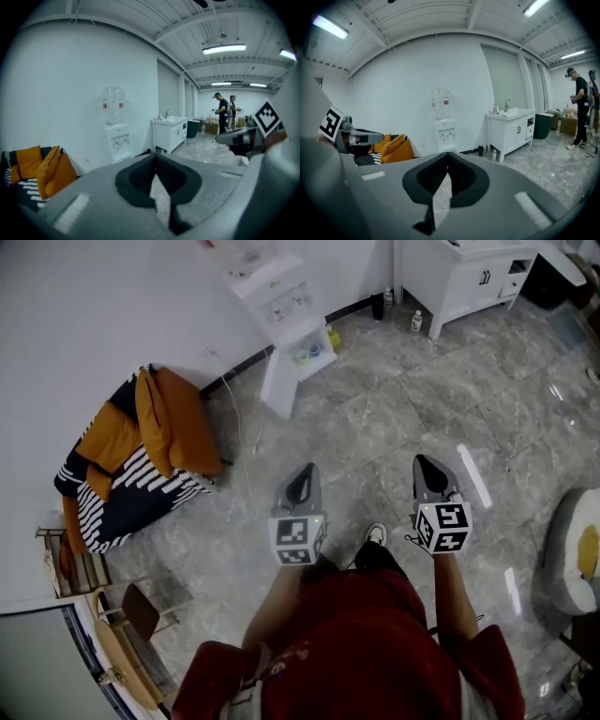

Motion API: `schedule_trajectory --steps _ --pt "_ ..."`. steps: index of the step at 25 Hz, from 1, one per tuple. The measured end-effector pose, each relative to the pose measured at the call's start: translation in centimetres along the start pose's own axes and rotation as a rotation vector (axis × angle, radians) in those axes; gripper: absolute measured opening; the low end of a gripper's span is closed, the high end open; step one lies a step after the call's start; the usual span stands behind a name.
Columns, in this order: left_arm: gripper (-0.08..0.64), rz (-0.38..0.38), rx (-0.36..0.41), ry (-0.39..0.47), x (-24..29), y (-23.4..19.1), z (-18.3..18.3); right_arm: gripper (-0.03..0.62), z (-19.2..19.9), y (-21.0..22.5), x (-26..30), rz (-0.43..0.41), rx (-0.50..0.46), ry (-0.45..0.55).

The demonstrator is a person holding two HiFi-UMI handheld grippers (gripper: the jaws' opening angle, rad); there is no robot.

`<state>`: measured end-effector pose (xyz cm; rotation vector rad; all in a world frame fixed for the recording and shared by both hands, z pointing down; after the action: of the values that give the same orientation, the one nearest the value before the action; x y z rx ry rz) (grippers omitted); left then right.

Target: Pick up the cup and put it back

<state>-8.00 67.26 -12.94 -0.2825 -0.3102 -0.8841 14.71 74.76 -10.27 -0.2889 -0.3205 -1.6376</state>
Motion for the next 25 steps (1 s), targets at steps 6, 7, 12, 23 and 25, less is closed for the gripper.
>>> schedule_trajectory --steps 6,7,12,23,25 --pt "0.0 -0.014 0.005 -0.003 1.5 0.9 -0.3 0.0 0.0 2.3 0.8 0.002 0.012 0.001" --pt "-0.001 -0.015 0.003 -0.002 1.7 0.8 -0.5 0.001 -0.3 2.4 1.1 0.001 0.011 0.002" --pt "0.0 -0.012 -0.028 -0.005 3.4 -0.5 -0.8 0.001 -1.1 2.5 3.1 0.0 0.001 0.0" --pt "-0.001 0.026 -0.056 -0.018 11.8 -6.7 -2.1 0.0 -3.5 3.2 12.0 0.033 -0.028 -0.049" --pt "-0.001 0.03 -0.057 -0.01 13.7 -8.5 -3.1 0.0 -4.8 3.1 14.5 0.034 -0.04 -0.052"
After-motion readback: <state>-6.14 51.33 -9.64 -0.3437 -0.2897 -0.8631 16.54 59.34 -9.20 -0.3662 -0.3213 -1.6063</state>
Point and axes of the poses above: the fingertips, and each gripper's own axes: x forward along the fingers, y to its right, z out of its underside, the point moved 4 cm from there along -x, backward along the fingers, and after that the axes turned 9 degrees about -x, right-handed, at the moved point
